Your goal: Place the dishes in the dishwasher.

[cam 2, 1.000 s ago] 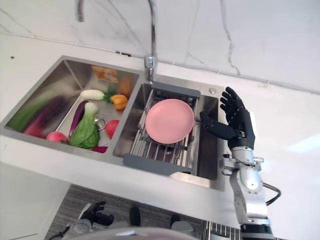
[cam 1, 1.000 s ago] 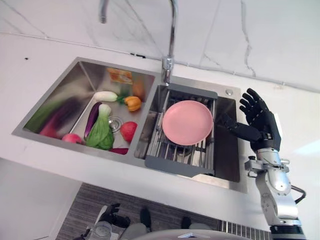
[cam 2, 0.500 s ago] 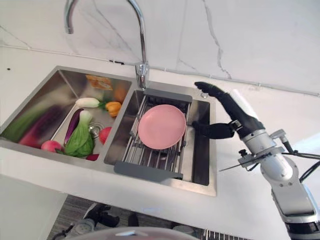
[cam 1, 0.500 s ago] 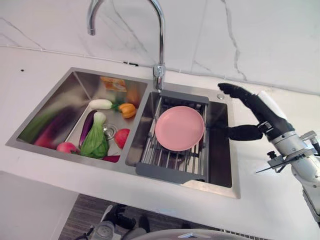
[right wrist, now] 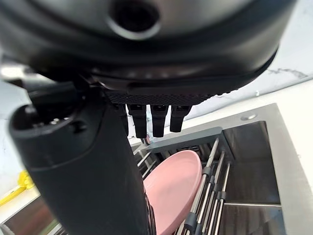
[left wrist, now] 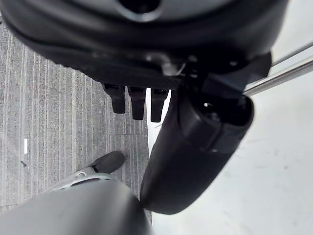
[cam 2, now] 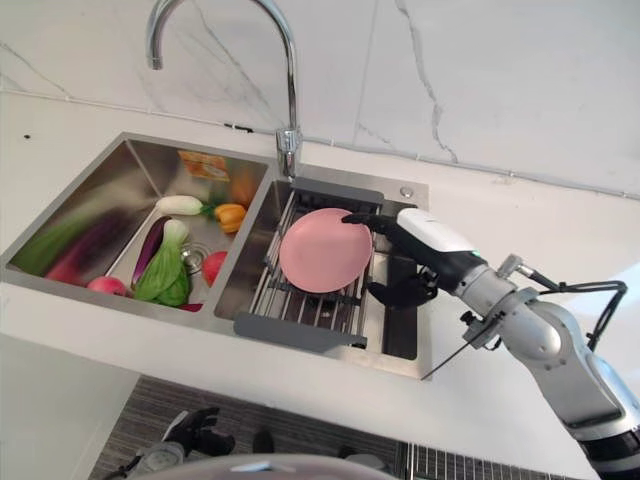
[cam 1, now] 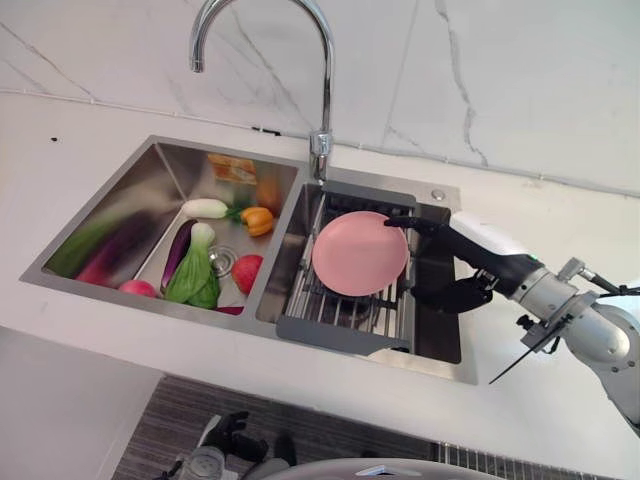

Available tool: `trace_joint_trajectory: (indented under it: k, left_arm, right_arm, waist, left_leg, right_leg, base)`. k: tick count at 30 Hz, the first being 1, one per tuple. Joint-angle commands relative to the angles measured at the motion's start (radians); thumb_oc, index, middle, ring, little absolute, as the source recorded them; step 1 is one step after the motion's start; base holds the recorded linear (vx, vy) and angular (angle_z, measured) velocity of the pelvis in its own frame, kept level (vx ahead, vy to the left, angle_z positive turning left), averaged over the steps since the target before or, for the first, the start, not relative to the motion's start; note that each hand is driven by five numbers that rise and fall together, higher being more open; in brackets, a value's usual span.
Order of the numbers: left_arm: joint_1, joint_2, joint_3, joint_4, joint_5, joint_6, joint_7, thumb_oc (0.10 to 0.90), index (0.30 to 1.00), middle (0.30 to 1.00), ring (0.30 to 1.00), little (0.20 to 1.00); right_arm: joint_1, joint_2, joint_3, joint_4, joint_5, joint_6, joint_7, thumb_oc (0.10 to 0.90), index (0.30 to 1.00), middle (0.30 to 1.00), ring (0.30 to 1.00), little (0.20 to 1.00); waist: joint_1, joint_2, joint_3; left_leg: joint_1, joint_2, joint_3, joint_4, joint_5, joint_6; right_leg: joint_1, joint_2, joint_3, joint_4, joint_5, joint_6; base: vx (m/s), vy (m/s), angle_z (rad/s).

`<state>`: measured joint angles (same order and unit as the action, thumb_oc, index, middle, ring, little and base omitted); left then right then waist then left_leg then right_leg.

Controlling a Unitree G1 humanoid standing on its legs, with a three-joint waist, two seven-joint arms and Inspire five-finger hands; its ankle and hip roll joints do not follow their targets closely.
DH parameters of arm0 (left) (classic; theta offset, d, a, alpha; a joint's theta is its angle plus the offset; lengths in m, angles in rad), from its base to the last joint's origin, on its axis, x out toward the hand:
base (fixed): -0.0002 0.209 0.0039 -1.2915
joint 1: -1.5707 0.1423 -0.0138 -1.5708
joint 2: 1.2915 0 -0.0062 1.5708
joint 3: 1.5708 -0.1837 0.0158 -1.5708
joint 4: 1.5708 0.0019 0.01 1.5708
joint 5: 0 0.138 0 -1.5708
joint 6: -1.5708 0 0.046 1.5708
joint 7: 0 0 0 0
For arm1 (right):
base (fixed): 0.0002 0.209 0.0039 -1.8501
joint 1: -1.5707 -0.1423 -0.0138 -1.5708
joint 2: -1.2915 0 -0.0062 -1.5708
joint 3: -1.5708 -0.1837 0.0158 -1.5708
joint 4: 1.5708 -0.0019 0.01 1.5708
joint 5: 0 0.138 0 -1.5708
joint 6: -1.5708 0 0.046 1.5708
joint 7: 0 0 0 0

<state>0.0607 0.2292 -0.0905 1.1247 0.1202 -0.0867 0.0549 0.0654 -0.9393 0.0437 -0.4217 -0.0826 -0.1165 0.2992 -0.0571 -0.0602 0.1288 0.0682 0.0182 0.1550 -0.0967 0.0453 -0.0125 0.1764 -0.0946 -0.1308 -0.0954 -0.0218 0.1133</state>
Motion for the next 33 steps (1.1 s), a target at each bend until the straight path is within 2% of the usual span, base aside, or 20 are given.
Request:
trace_joint_trajectory:
  k: [1, 7, 10, 14, 24, 33]
  left_arm:
    - [-0.026, 0.014, -0.016, 0.088, 0.025, 0.005, -0.011, 0.800, 0.900, 0.900, 0.900, 0.900]
    - [-0.029, 0.010, -0.005, 0.086, 0.003, 0.015, -0.004, 0.800, 0.900, 0.900, 0.900, 0.900]
    - [-0.032, 0.011, -0.004, 0.085, 0.005, 0.020, -0.002, 0.800, 0.900, 0.900, 0.900, 0.900]
    - [-0.025, 0.009, 0.003, 0.082, 0.003, 0.027, -0.007, 0.800, 0.900, 0.900, 0.900, 0.900]
    - [-0.023, 0.006, 0.004, 0.075, -0.003, 0.036, -0.020, 0.800, 0.900, 0.900, 0.900, 0.900]
    - [-0.026, 0.000, 0.010, 0.072, -0.022, 0.036, -0.018, 0.800, 0.900, 0.900, 0.900, 0.900]
  right_arm:
    - [-0.145, 0.003, -0.030, -0.078, -0.047, -0.035, -0.041, 0.800, 0.900, 0.900, 0.900, 0.900]
    - [-0.166, 0.072, 0.017, -0.036, -0.179, -0.032, -0.077, 0.800, 0.900, 0.900, 0.900, 0.900]
    - [-0.135, 0.093, 0.007, -0.021, -0.230, -0.024, -0.080, 0.800, 0.900, 0.900, 0.900, 0.900]
    - [-0.106, 0.086, -0.009, -0.003, -0.319, -0.021, -0.088, 0.800, 0.900, 0.900, 0.900, 0.900]
    - [-0.064, 0.054, -0.045, 0.000, -0.356, -0.014, -0.055, 0.800, 0.900, 0.900, 0.900, 0.900]
    - [-0.054, 0.048, -0.026, 0.002, -0.372, -0.019, -0.037, 0.800, 0.900, 0.900, 0.900, 0.900]
  waist:
    - [0.071, 0.012, -0.024]
    - [0.099, -0.001, -0.015]
    - [0.104, -0.005, -0.010]
    - [0.109, -0.007, -0.008]
    - [0.108, -0.007, 0.004]
    - [0.112, -0.012, 0.022]
  left_leg:
    - [0.078, 0.111, -0.005, 0.009, -0.065, -0.095]
    - [0.078, 0.102, -0.025, 0.009, -0.069, -0.085]
    - [0.062, 0.095, -0.044, 0.009, -0.057, -0.080]
    - [0.065, 0.087, -0.059, 0.009, -0.070, -0.075]
    - [0.060, 0.074, -0.073, 0.009, -0.072, -0.066]
    - [0.062, 0.073, -0.074, 0.009, -0.073, -0.064]
  right_leg:
    - [-0.084, -0.108, -0.029, 0.065, 0.074, 0.098]
    - [-0.082, -0.118, -0.041, 0.092, 0.067, 0.100]
    - [-0.091, -0.125, -0.041, 0.105, 0.069, 0.095]
    - [-0.081, -0.131, -0.052, 0.111, 0.056, 0.098]
    - [-0.092, -0.144, -0.046, 0.134, 0.047, 0.096]
    - [-0.095, -0.145, -0.053, 0.136, 0.048, 0.098]
  base:
    - [0.00, 0.000, 0.00]
    - [-0.01, 0.009, 0.02]
    - [-0.03, 0.022, 0.12]
    - [0.01, 0.027, 0.17]
    - [-0.01, 0.018, 0.05]
    - [0.00, 0.000, 0.00]
